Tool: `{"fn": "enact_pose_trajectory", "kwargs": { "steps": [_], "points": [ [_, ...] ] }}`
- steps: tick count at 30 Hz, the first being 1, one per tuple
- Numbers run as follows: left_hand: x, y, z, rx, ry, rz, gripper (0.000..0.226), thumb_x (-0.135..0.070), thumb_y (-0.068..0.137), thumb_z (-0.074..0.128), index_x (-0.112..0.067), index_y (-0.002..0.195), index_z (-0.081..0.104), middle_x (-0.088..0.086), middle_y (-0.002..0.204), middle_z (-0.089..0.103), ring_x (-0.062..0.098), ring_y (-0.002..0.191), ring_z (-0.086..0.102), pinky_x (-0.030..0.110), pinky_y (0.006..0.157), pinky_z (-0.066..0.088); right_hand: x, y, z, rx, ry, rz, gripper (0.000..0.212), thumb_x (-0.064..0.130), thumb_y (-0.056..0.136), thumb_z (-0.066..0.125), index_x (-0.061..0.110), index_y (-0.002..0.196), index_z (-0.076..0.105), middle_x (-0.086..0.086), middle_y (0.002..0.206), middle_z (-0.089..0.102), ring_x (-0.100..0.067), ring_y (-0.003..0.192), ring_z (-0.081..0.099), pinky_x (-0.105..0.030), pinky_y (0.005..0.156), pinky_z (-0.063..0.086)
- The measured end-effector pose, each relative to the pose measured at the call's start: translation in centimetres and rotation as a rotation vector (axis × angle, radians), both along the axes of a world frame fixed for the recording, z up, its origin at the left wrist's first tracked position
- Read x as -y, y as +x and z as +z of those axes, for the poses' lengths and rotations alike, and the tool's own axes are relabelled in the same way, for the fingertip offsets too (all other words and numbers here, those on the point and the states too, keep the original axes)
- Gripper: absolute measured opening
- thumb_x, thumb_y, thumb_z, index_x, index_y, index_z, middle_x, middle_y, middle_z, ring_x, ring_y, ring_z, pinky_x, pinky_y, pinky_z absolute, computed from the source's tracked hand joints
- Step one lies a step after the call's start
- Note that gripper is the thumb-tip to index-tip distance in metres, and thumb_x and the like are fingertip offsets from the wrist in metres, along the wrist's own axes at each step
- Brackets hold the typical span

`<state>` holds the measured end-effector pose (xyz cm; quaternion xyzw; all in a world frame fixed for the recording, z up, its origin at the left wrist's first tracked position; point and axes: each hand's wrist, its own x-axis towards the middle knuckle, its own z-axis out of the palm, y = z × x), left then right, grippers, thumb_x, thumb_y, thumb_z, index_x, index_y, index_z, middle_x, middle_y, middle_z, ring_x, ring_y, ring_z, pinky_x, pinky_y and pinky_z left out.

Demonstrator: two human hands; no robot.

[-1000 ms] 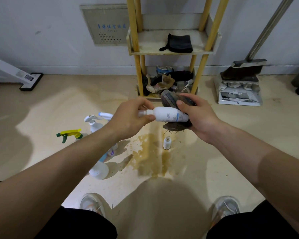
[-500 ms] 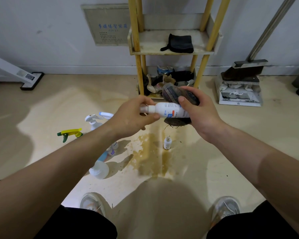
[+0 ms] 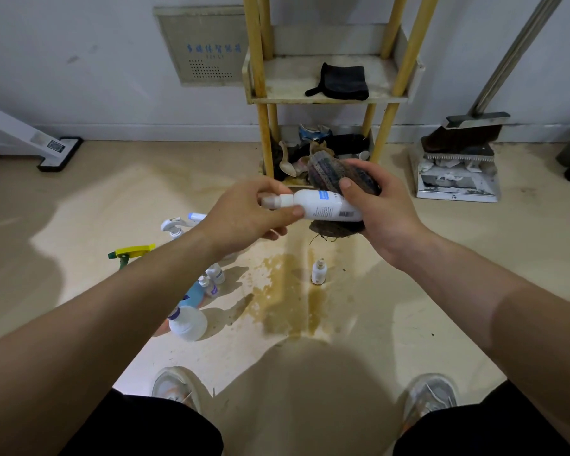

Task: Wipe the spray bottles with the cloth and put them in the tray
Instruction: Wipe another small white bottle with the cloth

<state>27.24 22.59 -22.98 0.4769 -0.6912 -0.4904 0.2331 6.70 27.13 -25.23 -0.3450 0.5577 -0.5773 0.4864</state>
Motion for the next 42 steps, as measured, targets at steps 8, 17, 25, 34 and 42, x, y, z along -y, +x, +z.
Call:
{"fn": "enact_pose_trajectory", "kwargs": {
  "steps": [8, 17, 25, 34, 42],
  "points": [
    [-0.2, 0.0, 0.1, -0.19, 0.137, 0.15, 0.021, -0.027, 0.096, 0.064, -0.011, 0.11, 0.064, 0.012, 0.101, 0.073, 0.024, 0.084, 0.075, 0.033, 0.072, 0.063, -0.4, 0.9, 0.5, -0.049, 0.057, 0.146, 0.021, 0.015, 0.099, 0.06, 0.029, 0.112, 0.067, -0.007, 0.122, 0.065, -0.034, 0.111, 0.065, -0.051, 0.089, 0.058],
    [-1.0, -1.2, -0.5, -0.254, 0.147, 0.253, 0.025, -0.024, 0.093, 0.071, -0.005, 0.109, 0.068, 0.015, 0.105, 0.074, 0.028, 0.077, 0.076, 0.027, 0.069, 0.062, -0.9, 2.7, 0.4, -0.337, 0.007, 0.225, 0.028, 0.033, 0.1, 0.053, 0.032, 0.128, 0.057, 0.009, 0.112, 0.065, -0.021, 0.104, 0.067, -0.051, 0.091, 0.056],
    [-1.3, -0.7, -1.0, 0.0, -0.173, 0.185, 0.018, -0.033, 0.084, 0.08, -0.018, 0.087, 0.07, 0.004, 0.088, 0.072, 0.025, 0.077, 0.073, 0.046, 0.068, 0.062, -0.6, 4.1, 1.4, -0.331, -0.061, 0.218, 0.026, 0.018, 0.1, 0.06, 0.025, 0.125, 0.061, 0.006, 0.117, 0.066, -0.012, 0.109, 0.063, -0.033, 0.095, 0.053],
    [-2.5, 5.0, -1.5, 0.265, -0.219, 0.194, 0.024, -0.037, 0.081, 0.081, -0.015, 0.082, 0.07, -0.004, 0.079, 0.069, 0.004, 0.069, 0.06, 0.018, 0.063, 0.044, -0.8, 6.4, 1.9, -0.33, 0.045, 0.275, 0.014, 0.025, 0.1, 0.057, 0.024, 0.109, 0.069, 0.002, 0.099, 0.071, -0.017, 0.093, 0.068, -0.031, 0.077, 0.055],
    [-5.4, 12.0, -3.4, 0.53, -0.08, 0.309, 0.012, -0.034, 0.079, 0.074, -0.031, 0.079, 0.063, -0.005, 0.074, 0.071, 0.018, 0.073, 0.068, 0.036, 0.07, 0.055, -0.7, 12.1, -1.3, -0.645, 0.239, 0.518, 0.013, 0.03, 0.094, 0.059, 0.023, 0.103, 0.065, -0.009, 0.087, 0.073, -0.036, 0.072, 0.071, -0.044, 0.055, 0.059]
  ]
}}
